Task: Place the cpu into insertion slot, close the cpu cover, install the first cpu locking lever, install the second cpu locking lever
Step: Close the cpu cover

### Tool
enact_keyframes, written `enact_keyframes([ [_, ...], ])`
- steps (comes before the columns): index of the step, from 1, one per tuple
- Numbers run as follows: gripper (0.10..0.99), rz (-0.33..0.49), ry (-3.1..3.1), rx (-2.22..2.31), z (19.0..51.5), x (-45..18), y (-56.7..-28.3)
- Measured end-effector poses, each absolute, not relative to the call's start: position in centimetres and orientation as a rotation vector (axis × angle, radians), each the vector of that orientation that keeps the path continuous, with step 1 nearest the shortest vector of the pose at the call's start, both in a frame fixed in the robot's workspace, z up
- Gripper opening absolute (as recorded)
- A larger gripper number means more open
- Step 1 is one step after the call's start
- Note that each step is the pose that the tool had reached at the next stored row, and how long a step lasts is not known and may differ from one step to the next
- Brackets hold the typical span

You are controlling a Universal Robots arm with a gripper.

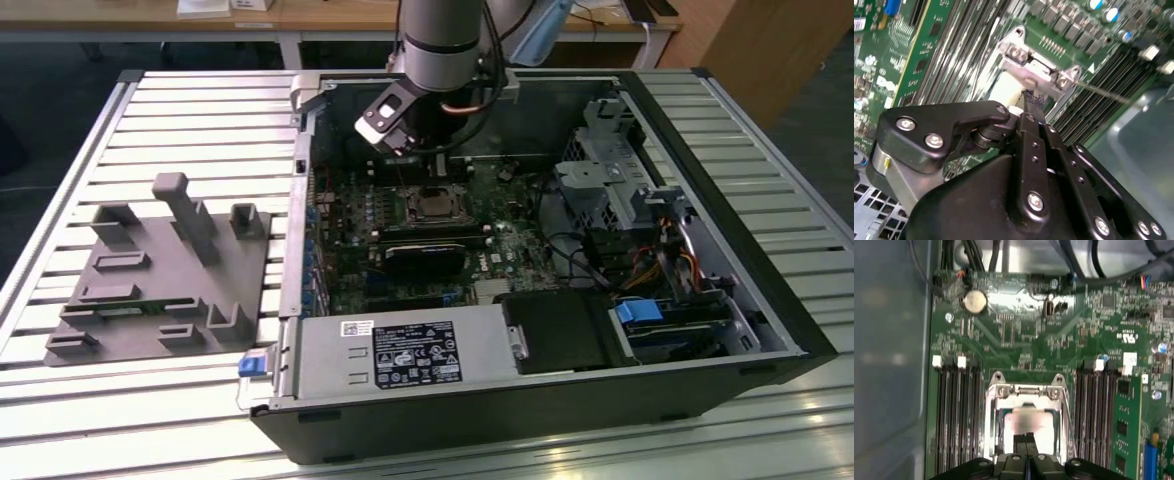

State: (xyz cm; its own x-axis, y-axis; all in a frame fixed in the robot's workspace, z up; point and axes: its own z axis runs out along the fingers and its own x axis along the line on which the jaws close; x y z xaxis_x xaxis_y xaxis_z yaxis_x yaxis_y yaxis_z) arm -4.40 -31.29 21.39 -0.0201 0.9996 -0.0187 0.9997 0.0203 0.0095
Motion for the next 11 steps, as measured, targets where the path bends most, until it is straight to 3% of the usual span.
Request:
enact_keyframes([
  [11,0.106,-0.01,2.23,2.185,20.47,-5.29,-31.28],
])
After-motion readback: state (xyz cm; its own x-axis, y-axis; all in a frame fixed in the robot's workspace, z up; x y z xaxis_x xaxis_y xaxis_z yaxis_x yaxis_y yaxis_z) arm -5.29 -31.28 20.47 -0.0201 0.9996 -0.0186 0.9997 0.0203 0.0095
